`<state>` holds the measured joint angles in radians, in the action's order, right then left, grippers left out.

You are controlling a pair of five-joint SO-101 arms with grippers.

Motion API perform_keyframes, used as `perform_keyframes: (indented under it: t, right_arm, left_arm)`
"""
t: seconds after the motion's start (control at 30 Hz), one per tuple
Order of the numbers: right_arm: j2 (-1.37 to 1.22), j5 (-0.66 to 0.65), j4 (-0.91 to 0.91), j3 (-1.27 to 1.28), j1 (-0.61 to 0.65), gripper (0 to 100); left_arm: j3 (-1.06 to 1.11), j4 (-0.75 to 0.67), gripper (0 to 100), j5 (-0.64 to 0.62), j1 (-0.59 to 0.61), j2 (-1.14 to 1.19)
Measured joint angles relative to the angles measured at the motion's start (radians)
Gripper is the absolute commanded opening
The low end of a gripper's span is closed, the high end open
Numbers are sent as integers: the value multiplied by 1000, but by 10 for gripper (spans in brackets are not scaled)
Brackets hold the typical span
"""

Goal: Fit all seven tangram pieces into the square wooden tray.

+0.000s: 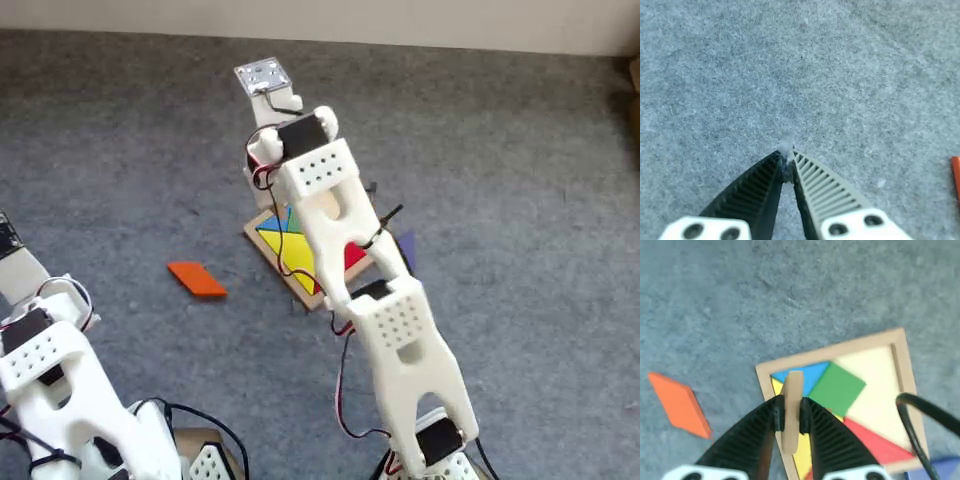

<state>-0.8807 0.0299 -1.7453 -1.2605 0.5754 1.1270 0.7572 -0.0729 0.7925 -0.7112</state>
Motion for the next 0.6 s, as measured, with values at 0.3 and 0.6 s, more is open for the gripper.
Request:
perform_keyframes:
  t: [0.3, 0.6]
  right_arm:
    - [187, -21, 80, 499, -89, 5]
    - [187, -21, 229, 592, -129, 93]
  left_arm:
    - [0, 0, 24, 0, 0, 0]
    - [0, 0, 24, 0, 0, 0]
